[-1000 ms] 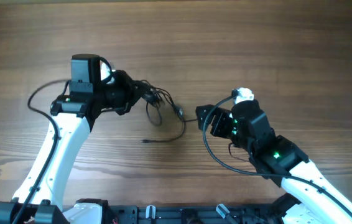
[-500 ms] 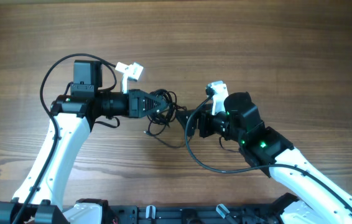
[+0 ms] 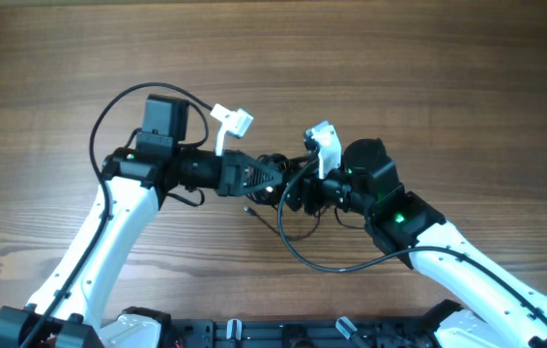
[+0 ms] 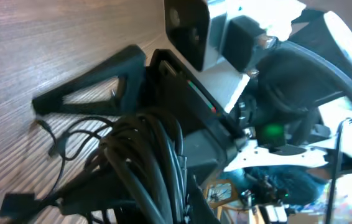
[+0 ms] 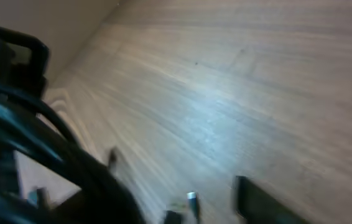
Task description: Untangle cables
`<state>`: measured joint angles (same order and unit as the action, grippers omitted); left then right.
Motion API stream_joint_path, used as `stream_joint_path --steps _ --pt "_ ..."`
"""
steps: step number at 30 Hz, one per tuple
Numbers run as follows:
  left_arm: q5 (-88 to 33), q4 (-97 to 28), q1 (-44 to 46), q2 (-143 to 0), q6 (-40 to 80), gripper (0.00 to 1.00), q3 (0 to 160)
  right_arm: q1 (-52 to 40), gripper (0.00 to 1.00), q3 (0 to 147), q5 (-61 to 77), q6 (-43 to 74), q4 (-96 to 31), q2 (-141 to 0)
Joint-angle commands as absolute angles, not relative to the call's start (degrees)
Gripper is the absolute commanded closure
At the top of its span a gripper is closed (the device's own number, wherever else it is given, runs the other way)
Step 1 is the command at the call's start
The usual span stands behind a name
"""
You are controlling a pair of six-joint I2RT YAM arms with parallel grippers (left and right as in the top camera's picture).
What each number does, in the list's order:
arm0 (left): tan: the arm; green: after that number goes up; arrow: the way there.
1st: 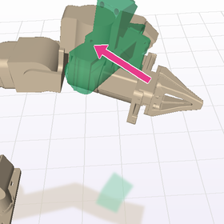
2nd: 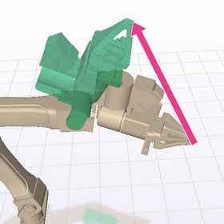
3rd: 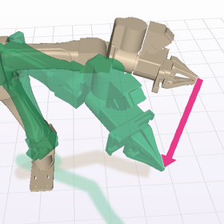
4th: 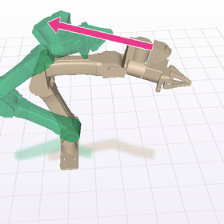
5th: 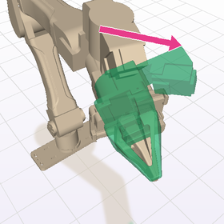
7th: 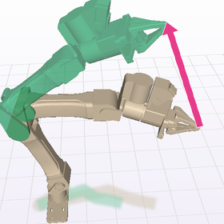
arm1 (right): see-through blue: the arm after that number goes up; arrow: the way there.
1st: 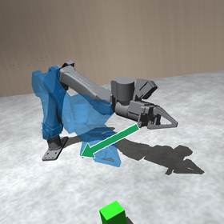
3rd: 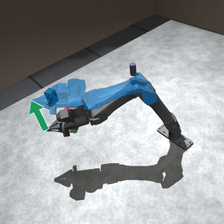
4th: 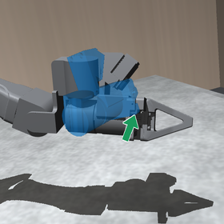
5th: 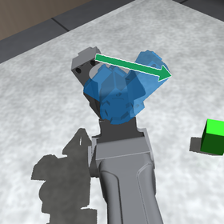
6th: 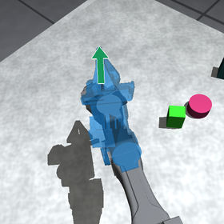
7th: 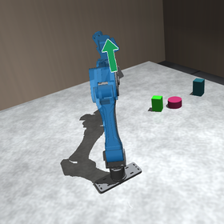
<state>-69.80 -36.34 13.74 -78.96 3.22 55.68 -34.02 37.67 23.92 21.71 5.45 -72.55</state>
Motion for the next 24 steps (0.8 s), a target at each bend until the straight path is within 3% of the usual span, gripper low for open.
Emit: stream_joint_path --steps 1,4,6,7,8,11,18,24 --pt "-72.34 -36.93 16.49 -79.29 1.91 0.96 55.83 -33.76 0.96 37.91 23.00 25.98 5.63 -73.58" --pt "-70.24 -36.95 16.23 -79.29 1.93 0.94 55.83 -33.04 0.96 37.91 22.96 31.70 5.50 -73.38" --pt "-67.70 -36.93 16.25 -79.29 1.96 0.71 55.83 -31.59 0.96 37.91 23.00 37.36 4.99 -73.28" --pt "-66.24 -36.91 16.25 -79.29 1.96 0.55 55.83 -30.74 0.96 37.91 23.03 39.94 4.49 -73.28" --pt "-65.43 -36.88 16.25 -79.29 1.98 0.52 55.83 -30.00 0.96 37.91 23.03 41.65 3.75 -73.28" --pt "-61.78 -36.84 16.25 -79.29 4.80 0.24 55.83 -27.88 0.96 37.91 23.09 42.78 1.45 -73.28" --pt "-40.75 -33.61 16.36 -79.29 29.93 0.18 55.83 -26.92 0.96 37.91 22.98 52.84 0.75 -73.30" --pt "-39.90 -23.77 19.57 -79.29 31.75 0.18 55.83 -26.92 0.96 37.91 21.23 62.89 -0.05 -73.30"
